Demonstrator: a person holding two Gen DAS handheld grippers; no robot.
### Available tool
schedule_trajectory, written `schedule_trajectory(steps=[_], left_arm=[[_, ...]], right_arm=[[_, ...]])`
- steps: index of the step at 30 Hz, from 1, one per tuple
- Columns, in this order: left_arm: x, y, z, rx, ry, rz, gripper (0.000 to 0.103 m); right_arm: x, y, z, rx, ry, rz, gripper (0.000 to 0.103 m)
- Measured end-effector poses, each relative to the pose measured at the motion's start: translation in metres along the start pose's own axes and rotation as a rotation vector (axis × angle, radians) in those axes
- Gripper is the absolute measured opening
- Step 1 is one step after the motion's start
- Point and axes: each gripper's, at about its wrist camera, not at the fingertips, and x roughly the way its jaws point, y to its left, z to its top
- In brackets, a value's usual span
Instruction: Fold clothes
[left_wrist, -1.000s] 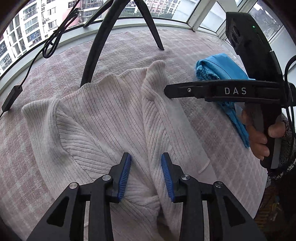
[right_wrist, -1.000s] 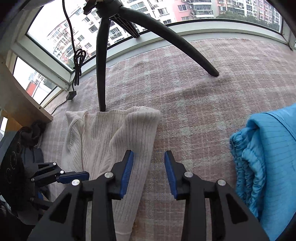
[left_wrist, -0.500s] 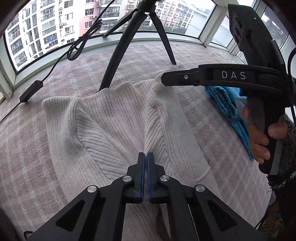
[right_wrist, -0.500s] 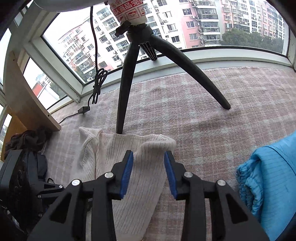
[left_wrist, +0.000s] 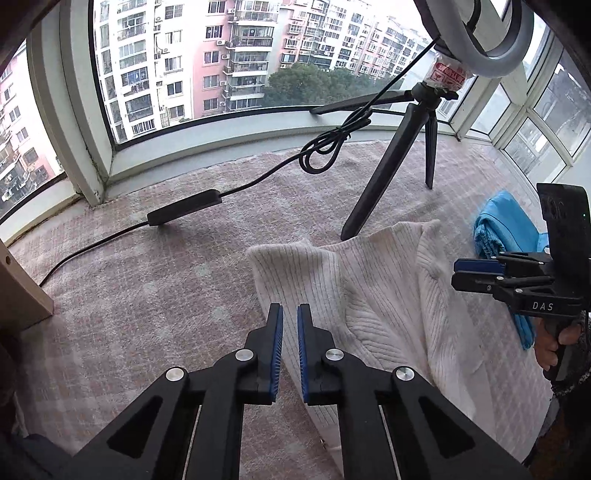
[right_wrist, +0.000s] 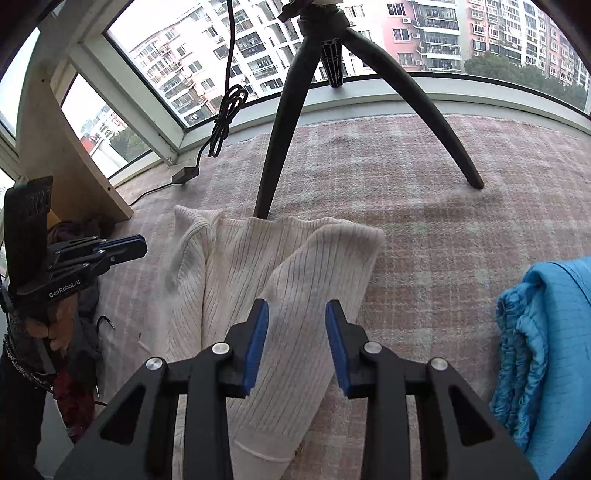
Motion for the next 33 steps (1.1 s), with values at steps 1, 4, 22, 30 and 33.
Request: schedule_trajectory(steps=[1,4,22,30,33], left_arm=[[0.007,-0.006,0.003,0.025,-0.003,0.004,0.006],[0.040,-0.017,0.004,0.082,0.071,0.091,0.010],[-0.220,-0.017,-0.124,0.117,-0.044,-0.104,0.014],[-0.243,-0.097,-0.279,0.137,0.149,-0.236,0.018],[-0.216,-0.147,-0.323,0.187,0.211,-0.263,0.021]], right_arm=[[0.005,0.004,-0.003,-0.016,0.016,-0.009,0.032],[0.022,0.002,-0.003,-0.009,0.010,-0.015,0.032],[-0.208,0.028,-0.147,0.201,-0.138,0.128,0.032],[-0.182,0.097,-0.298,0.261,0.063,0.162,0.032],[-0.149,0.121,-0.331,0.259,0.154,0.196,0.032]])
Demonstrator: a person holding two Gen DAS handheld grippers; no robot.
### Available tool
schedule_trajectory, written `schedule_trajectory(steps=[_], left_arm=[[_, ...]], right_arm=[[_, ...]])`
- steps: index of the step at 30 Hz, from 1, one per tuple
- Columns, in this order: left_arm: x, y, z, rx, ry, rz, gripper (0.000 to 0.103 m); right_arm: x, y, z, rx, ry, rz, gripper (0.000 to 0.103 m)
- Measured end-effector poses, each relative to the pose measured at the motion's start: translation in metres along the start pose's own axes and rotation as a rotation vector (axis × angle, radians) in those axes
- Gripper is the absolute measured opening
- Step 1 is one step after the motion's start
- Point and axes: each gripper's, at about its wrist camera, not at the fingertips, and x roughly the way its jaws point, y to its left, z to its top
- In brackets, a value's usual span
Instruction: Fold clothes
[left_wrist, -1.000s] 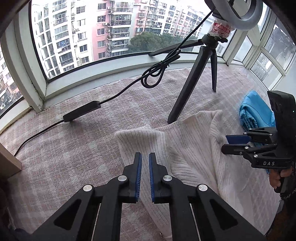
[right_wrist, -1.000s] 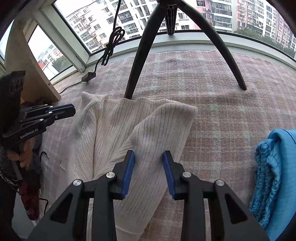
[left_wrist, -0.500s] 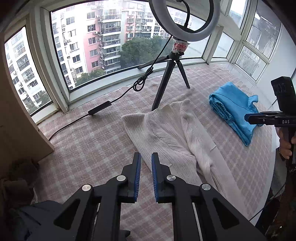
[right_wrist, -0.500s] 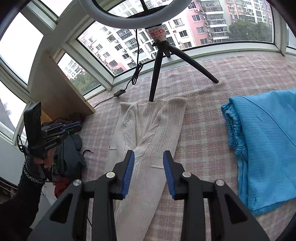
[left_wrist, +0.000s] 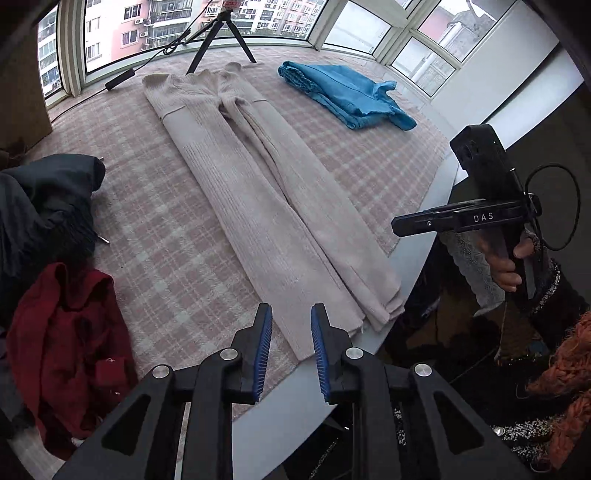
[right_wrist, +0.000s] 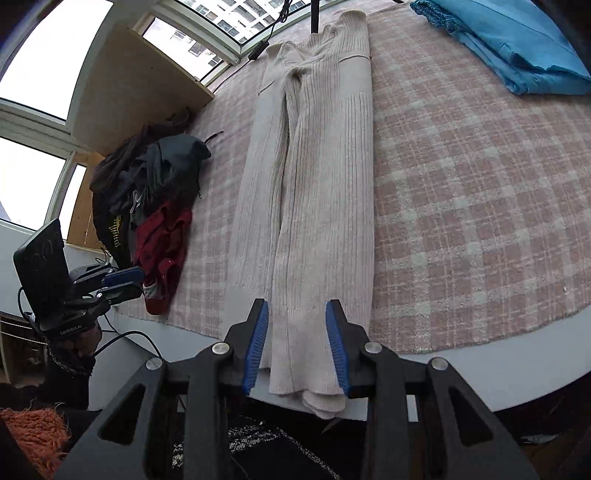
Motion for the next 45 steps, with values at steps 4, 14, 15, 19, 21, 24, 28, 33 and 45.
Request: schedule_trajectory(steps=[4,14,15,19,21,24,28,33,45], left_arm=[[0.047,-0.053,-0.012,0.108,-0.003,0.071,0.027],[0.090,-0.075,-0.017,0.178,0.011,0.186,0.004],[0.090,-0.074,-0.017,0.169,0.013,0.176,0.005],[0.083,-0.074,-0.020,0.154,0.004,0.168,0.005],[0.069,-0.068,-0.018,0.090,-0.005,0.138,0.006],[0.040,-0.045,-0.015,-0.051,-0.066,0.123,0.028],[0.026,0.001,-0.016,-0.250,-0.077,0.130,0.037],[0.053,0.008,-0.027,-0.245,0.026,0.118,0.037],[0.049,-0.004,-0.021,-0.128,0.036,-0.024,0.013]], right_arm=[[0.017,0.006,-0.019,-0.091,0.024,-0.085,0.032],[0.021,-0.009,-0.042,-0.079,-0.015,-0.131,0.033],[0.020,-0.009,-0.043,-0.084,-0.021,-0.139,0.034],[0.021,-0.021,-0.044,-0.081,-0.048,-0.153,0.041],[0.022,-0.025,-0.045,-0.086,-0.057,-0.147,0.041],[0.019,-0.025,-0.048,-0.110,-0.063,-0.139,0.041],[0.021,-0.020,-0.053,-0.158,-0.064,-0.152,0.041],[0.031,-0.006,-0.060,-0.236,-0.068,-0.185,0.042],[0.033,0.001,-0.056,-0.199,-0.071,-0.129,0.013]])
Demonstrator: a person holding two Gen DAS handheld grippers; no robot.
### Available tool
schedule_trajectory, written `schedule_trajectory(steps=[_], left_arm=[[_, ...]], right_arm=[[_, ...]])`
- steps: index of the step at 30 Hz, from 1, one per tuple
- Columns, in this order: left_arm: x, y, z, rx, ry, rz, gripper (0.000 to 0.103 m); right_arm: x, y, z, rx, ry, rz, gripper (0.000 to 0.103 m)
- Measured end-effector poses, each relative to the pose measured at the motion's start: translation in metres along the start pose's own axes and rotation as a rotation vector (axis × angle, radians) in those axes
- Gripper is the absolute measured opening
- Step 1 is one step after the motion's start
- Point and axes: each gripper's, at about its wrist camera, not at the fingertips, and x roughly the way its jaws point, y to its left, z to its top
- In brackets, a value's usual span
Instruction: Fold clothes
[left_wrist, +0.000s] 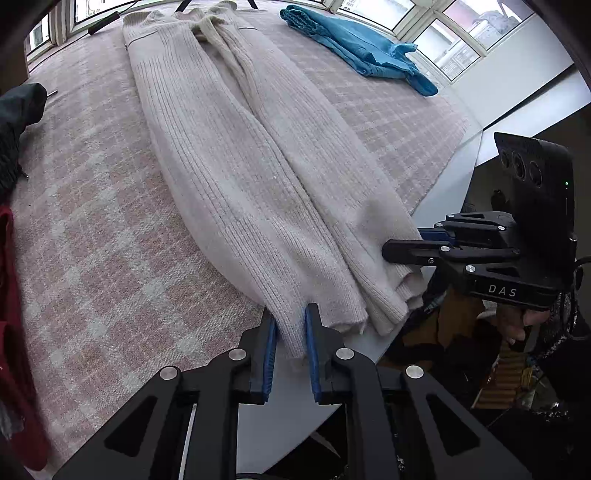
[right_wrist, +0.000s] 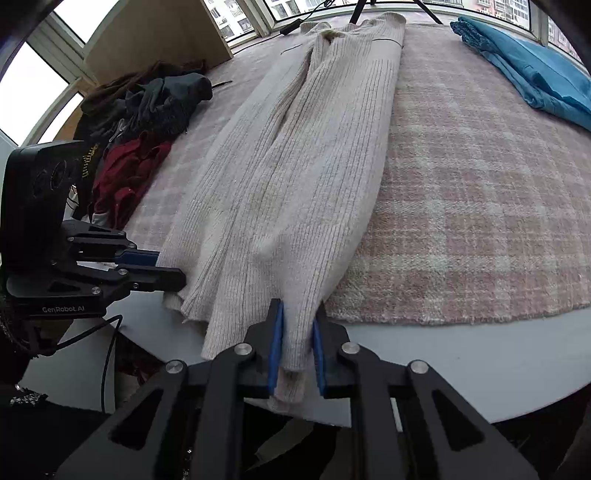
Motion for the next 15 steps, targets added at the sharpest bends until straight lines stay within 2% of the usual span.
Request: schedule_trajectory(steps=[4,6,9,11,15], left_arm=[[-0.041,0.003,0.012,-0.023,-0.076,-0.104,0.013],[-0.067,0.005,0.025,-0.016,-0.127,-0.140,0.013],[-0.108,0.009,0.054,0.022,-0.206,-0.169,0.012],[-0.129,0.012,0.087,0.070,-0.265,-0.143,0.003],[-0.148,0.019,0.159,0.171,-0.349,0.009,0.003]], right_arm=[[-0.017,-0.007,0.015,0.132,-0.008,0.125,0.011],[-0.035,0.002,0.030,0.137,-0.047,0.159,0.011],[-0.068,0.024,0.067,0.089,-0.130,0.161,0.011],[-0.087,0.037,0.100,0.046,-0.188,0.148,0.011],[-0.108,0.046,0.169,-0.028,-0.287,0.061,0.011]])
